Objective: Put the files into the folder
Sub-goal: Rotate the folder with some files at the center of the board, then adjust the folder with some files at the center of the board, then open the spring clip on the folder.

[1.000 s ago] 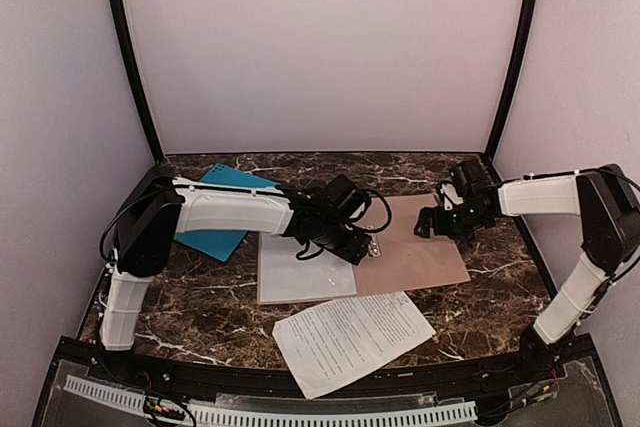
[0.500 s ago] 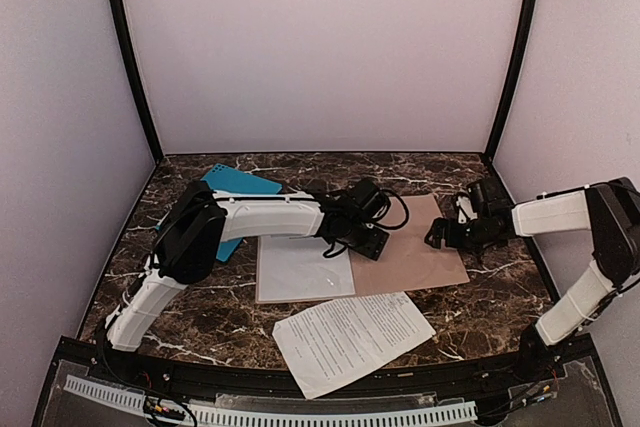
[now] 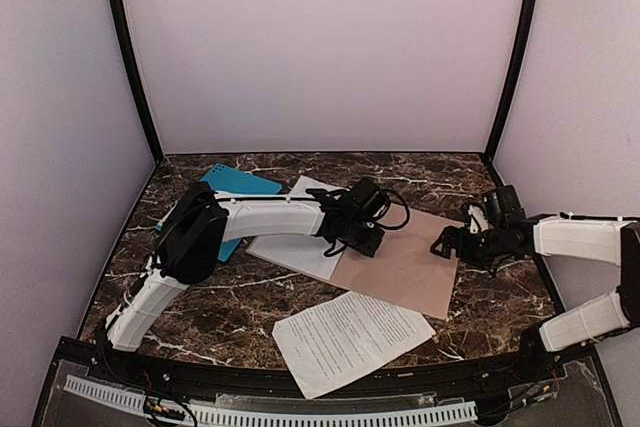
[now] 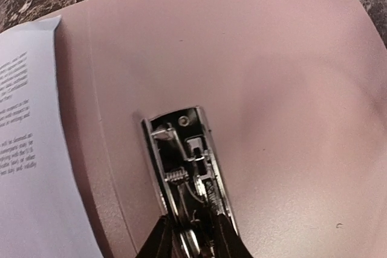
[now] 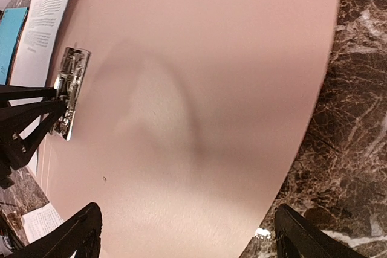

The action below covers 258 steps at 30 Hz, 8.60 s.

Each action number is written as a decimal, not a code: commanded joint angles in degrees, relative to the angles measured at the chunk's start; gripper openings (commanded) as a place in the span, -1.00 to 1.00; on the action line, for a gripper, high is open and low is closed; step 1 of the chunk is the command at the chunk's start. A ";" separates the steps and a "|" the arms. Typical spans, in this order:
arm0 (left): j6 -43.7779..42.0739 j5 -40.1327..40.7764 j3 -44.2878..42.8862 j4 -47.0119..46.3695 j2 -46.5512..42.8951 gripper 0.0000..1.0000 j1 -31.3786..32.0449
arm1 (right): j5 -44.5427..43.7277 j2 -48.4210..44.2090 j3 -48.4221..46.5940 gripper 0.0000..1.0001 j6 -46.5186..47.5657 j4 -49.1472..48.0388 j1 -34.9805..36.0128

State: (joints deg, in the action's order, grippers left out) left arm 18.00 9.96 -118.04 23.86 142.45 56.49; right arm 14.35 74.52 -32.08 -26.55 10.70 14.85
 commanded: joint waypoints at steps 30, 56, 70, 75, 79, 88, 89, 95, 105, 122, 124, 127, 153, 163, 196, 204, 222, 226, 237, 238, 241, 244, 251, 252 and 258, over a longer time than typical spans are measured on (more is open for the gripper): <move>-54.60 -19.80 0.57 15.06 -2.55 -0.90 -1.82 | 5.92 -5.81 -3.46 0.87 3.01 4.63 0.76; -23.72 -21.18 44.50 -23.19 -35.28 0.59 -5.30 | 11.86 8.96 -11.14 0.61 23.84 -3.80 13.44; -6.21 -24.64 59.96 -30.07 -43.84 0.55 -7.29 | 7.78 28.05 -27.05 0.16 39.72 7.89 22.68; -5.78 -24.94 60.56 -29.57 -43.70 0.54 -7.27 | 5.16 31.24 -28.64 0.09 41.20 10.55 25.00; -5.76 -24.69 60.74 -29.32 -43.40 0.53 -7.29 | 3.57 31.61 -27.63 0.02 40.57 10.28 25.61; 0.61 -22.85 60.25 -28.60 -42.45 0.50 -7.83 | -1.45 31.93 -26.51 -0.26 39.08 7.28 28.46; 1.54 -23.09 60.33 -28.78 -42.57 0.49 -7.95 | -1.94 32.22 -26.69 -0.29 38.93 6.97 28.88; 4.65 -23.32 60.37 -29.59 -42.50 0.47 -8.28 | -2.92 34.31 -28.91 -0.53 37.00 5.39 30.07; 4.53 -22.02 59.86 -27.95 -42.36 0.47 -8.43 | -2.42 27.91 -26.37 0.03 36.91 4.74 29.59; 3.95 -23.00 59.86 -27.55 -42.05 0.45 -8.42 | -3.09 29.34 -23.76 0.15 39.53 3.87 28.71; 3.97 -23.16 59.88 -27.49 -42.02 0.45 -8.46 | -3.20 29.50 -23.92 0.07 39.58 4.23 28.72; 3.96 -23.07 59.88 -27.39 -42.06 0.45 -8.44 | -4.22 29.64 -24.02 -0.02 39.78 5.29 29.09; 11.71 -26.38 59.45 -31.25 -38.79 0.21 -9.64 | -7.51 29.89 -23.81 -0.29 38.98 4.53 32.31; 14.18 -33.43 51.64 -36.32 -28.07 -0.12 -9.35 | -5.03 25.78 -19.92 -0.14 37.57 3.22 29.92; 23.83 -38.13 48.34 -36.66 -21.62 -0.58 -8.11 | -4.99 27.53 -20.91 -0.28 37.00 4.58 29.33; 25.55 -39.00 49.31 -37.93 -22.62 -0.65 -8.08 | -4.89 27.77 -21.05 -0.29 37.00 4.78 29.35; 32.92 -41.11 50.29 -44.59 -20.40 -0.63 -8.58 | -5.06 28.10 -21.22 -0.30 37.10 4.94 29.36; 33.44 -41.11 50.25 -44.73 -19.71 -0.65 -8.59 | -5.09 28.22 -21.32 -0.30 37.18 4.95 29.31; 34.47 -40.50 51.79 -45.64 -18.81 -0.85 -8.57 | -5.16 28.49 -21.51 -0.31 37.20 5.16 29.35; 34.47 -40.36 52.02 -45.60 -18.80 -0.88 -8.54 | -5.22 28.55 -21.52 -0.31 37.24 5.20 29.32; 34.22 -39.82 52.66 -45.00 -18.86 -0.96 -8.50 | -5.25 28.58 -21.45 -0.31 37.26 5.21 29.36; 34.22 -38.55 53.56 -44.00 -18.94 -0.98 -8.46 | -5.17 28.63 -21.47 -0.31 37.19 5.28 29.51; 33.50 -34.21 53.26 -36.60 -18.69 -0.99 -7.54 | -6.57 29.24 -21.76 -0.31 36.94 5.46 30.38; 33.41 -33.77 53.08 -35.72 -18.61 -0.99 -7.45 | -6.69 29.30 -21.80 -0.31 36.92 5.46 30.50; 34.41 -33.51 52.61 -30.13 -17.54 -0.99 -7.33 | -8.75 29.86 -22.30 -0.31 36.98 6.38 31.14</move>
State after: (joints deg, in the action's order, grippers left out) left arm 53.19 -27.33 -67.07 -20.97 122.67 47.90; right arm 8.93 101.34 -54.57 11.22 13.32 45.17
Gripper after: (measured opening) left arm 0.037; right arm 0.345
